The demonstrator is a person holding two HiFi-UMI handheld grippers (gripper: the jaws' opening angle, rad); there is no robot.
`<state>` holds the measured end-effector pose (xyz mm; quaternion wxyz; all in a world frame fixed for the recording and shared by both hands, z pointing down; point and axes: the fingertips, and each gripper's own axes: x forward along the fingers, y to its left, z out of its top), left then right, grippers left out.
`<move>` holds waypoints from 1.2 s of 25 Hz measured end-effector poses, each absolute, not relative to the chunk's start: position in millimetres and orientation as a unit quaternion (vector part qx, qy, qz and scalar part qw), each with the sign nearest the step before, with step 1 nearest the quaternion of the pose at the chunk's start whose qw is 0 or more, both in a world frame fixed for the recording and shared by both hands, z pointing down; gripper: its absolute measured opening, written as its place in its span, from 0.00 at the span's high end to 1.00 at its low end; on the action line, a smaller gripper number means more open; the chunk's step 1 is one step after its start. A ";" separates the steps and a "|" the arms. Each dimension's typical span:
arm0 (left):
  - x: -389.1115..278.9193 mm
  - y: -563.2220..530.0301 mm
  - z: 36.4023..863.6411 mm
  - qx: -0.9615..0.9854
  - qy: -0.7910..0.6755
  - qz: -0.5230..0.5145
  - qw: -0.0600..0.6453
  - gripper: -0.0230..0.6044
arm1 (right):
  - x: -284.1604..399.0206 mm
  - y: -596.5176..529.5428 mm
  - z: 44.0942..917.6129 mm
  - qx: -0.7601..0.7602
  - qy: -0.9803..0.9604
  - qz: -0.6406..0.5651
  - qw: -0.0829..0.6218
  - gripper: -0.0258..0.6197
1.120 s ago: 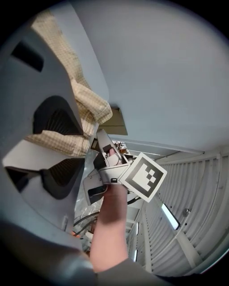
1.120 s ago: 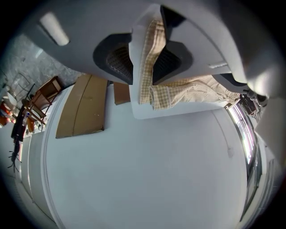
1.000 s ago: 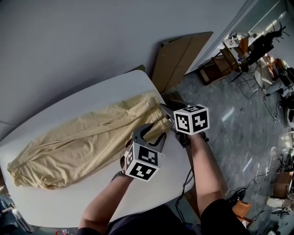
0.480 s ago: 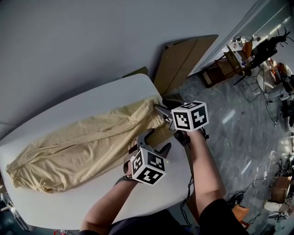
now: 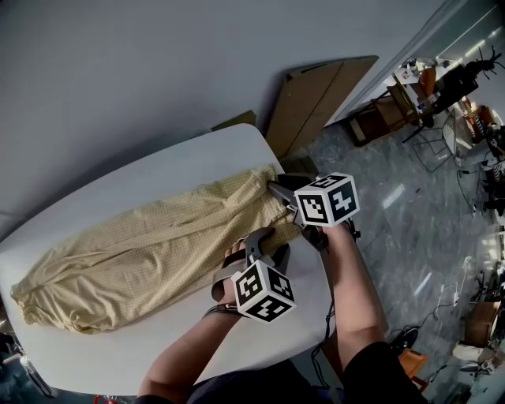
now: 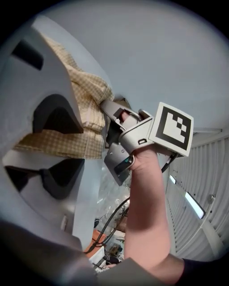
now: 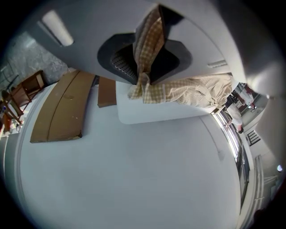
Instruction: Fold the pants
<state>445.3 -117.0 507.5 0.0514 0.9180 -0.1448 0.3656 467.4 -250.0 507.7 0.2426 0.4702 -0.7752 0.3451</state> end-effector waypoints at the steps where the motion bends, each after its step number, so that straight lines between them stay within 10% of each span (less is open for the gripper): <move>1: 443.7 -120.3 506.1 0.918 -0.154 0.361 0.053 0.74 | 465.9 -249.4 507.1 0.467 -0.777 0.345 0.244 0.82; 16: 427.7 -122.2 488.8 0.927 -0.193 0.307 0.095 0.96 | 457.4 -236.6 476.4 0.461 -0.769 0.362 0.253 0.90; 30: 373.9 -116.3 434.6 0.939 -0.231 0.193 0.167 0.96 | 386.4 -228.0 411.2 0.420 -0.800 0.380 0.197 0.90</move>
